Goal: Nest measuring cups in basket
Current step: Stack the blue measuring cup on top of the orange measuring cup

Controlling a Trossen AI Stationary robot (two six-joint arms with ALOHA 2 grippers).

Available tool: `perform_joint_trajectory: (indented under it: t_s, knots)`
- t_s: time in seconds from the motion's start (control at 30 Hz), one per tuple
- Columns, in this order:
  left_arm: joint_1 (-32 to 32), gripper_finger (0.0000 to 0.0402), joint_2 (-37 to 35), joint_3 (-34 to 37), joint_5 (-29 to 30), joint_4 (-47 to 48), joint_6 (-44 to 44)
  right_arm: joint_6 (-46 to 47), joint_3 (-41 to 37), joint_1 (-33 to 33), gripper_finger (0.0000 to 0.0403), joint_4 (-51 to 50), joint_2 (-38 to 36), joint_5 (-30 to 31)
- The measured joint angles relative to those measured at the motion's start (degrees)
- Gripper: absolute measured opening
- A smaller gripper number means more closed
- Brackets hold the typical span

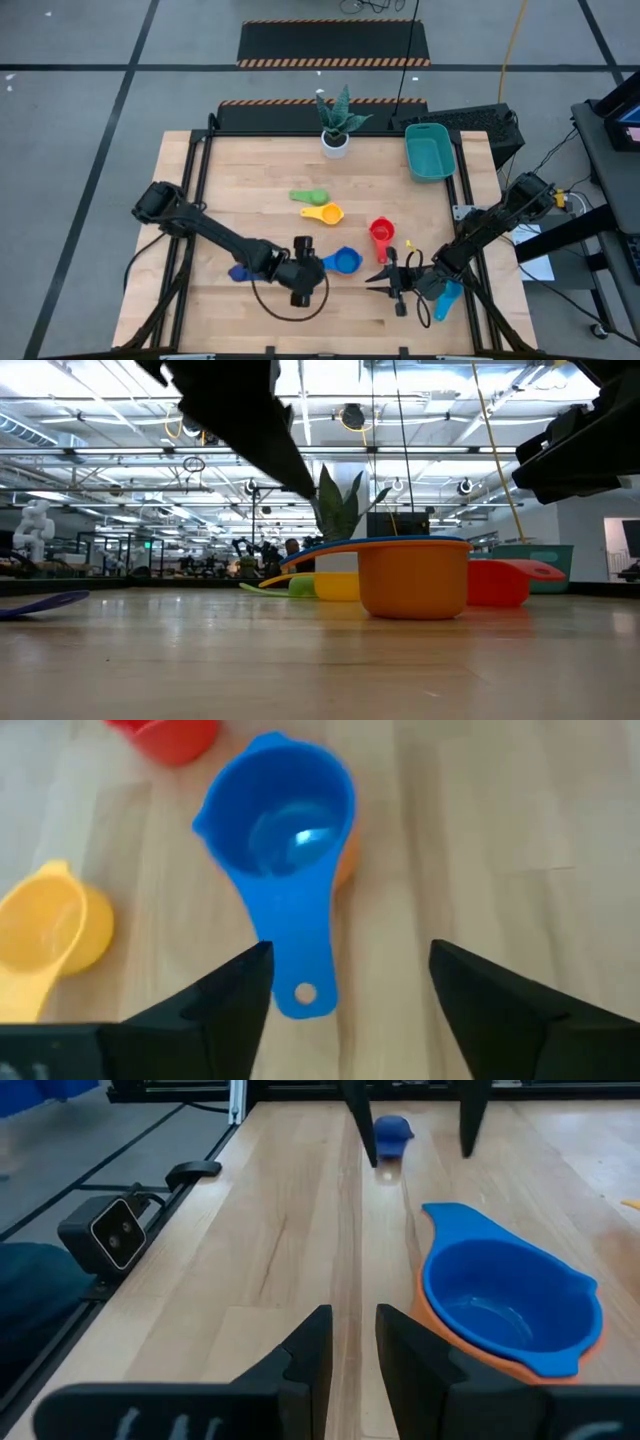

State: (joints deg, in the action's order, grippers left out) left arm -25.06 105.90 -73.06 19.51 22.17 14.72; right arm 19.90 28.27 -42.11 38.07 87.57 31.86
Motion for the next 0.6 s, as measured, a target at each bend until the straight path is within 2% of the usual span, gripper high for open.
perform_joint_trajectory:
  t_s: [0.1,0.23,0.33,0.6]
  knots:
    - [0.1,0.0313,0.0,1.9,3.4,-1.4,3.8,0.0,0.0,0.0,0.0072,0.2,0.0,0.0]
    - [0.8,0.0358,0.3,6.0,3.6,-10.0,8.3,0.0,0.0,0.0,0.0072,0.1,0.0,0.0]
    - [0.5,0.0379,0.6,8.9,3.3,-15.1,8.5,0.0,0.0,0.0,0.0072,-0.2,0.0,0.0]
    - [2.3,0.0373,0.6,14.1,3.7,-18.9,11.5,0.2,0.0,0.0,0.0072,0.3,0.0,-0.1]
